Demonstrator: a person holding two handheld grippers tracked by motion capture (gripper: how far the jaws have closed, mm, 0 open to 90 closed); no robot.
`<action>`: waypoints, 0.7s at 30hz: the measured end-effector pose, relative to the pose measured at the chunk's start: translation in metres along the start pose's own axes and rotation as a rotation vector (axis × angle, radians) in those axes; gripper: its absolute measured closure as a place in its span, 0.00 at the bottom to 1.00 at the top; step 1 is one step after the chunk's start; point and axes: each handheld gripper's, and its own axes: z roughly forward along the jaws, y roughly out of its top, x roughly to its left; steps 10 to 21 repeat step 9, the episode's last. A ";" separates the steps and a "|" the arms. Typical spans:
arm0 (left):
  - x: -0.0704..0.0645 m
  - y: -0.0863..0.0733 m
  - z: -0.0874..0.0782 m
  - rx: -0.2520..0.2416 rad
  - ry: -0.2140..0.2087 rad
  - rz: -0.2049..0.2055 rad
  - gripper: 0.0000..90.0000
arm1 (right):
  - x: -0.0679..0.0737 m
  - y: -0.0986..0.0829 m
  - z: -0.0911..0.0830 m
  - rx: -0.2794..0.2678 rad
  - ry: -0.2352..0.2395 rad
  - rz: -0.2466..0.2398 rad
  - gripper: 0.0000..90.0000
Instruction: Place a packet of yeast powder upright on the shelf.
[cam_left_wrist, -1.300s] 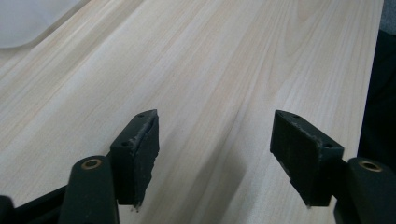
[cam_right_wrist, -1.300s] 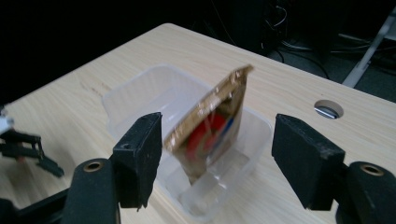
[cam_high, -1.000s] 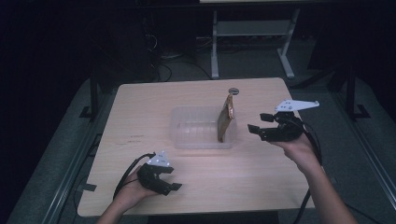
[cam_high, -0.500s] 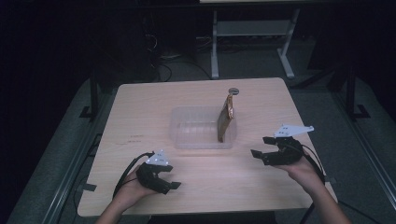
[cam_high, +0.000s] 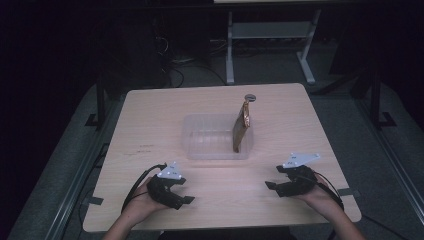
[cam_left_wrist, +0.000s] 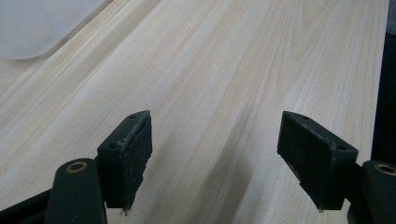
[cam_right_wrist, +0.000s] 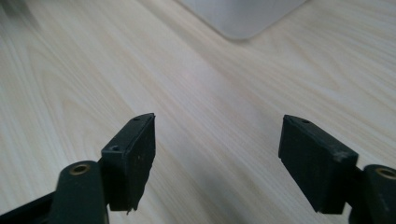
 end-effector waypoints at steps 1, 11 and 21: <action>0.000 0.000 0.001 0.002 -0.002 -0.006 0.29 | 0.000 0.000 0.002 0.009 -0.004 -0.015 0.31; 0.000 0.000 0.002 0.016 -0.001 0.016 0.29 | 0.001 0.001 0.007 0.033 0.004 -0.032 0.31; 0.000 0.000 0.002 0.016 -0.001 0.016 0.29 | 0.001 0.001 0.007 0.033 0.004 -0.032 0.31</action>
